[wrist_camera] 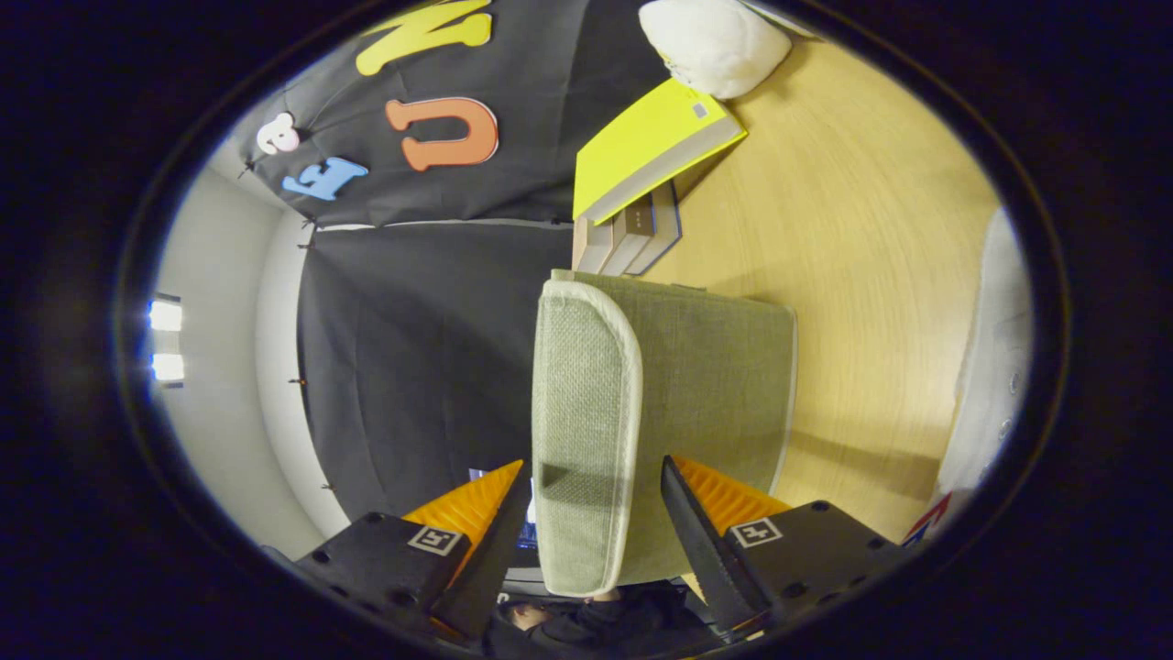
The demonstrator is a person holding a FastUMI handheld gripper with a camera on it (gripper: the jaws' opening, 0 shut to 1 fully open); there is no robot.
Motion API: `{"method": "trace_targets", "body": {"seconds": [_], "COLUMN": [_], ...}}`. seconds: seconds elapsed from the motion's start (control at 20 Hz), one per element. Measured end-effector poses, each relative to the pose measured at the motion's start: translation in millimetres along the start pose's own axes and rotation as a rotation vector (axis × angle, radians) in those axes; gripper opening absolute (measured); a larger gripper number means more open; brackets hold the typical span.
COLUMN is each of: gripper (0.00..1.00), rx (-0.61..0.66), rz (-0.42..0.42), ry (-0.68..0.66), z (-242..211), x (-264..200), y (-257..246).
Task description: Open the storage box then place both shoes into the box .Put the left shoe in first, then the right shoe, with the right side of both shoes facing outward in a uniform manner.
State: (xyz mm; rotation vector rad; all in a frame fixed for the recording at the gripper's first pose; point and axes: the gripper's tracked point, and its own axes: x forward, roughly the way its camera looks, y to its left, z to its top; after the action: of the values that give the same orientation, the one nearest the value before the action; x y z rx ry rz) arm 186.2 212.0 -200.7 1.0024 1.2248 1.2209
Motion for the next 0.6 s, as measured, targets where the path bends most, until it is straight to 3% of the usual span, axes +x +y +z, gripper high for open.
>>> {"method": "trace_targets", "body": {"seconds": [0.35,0.6], "gripper": [0.43,0.22], "rx": [0.001,0.039], "rz": [-0.011,0.012], "ry": [-0.018,-0.012], "z": [2,-2], "x": [-16,-32], "y": [6,15]}}
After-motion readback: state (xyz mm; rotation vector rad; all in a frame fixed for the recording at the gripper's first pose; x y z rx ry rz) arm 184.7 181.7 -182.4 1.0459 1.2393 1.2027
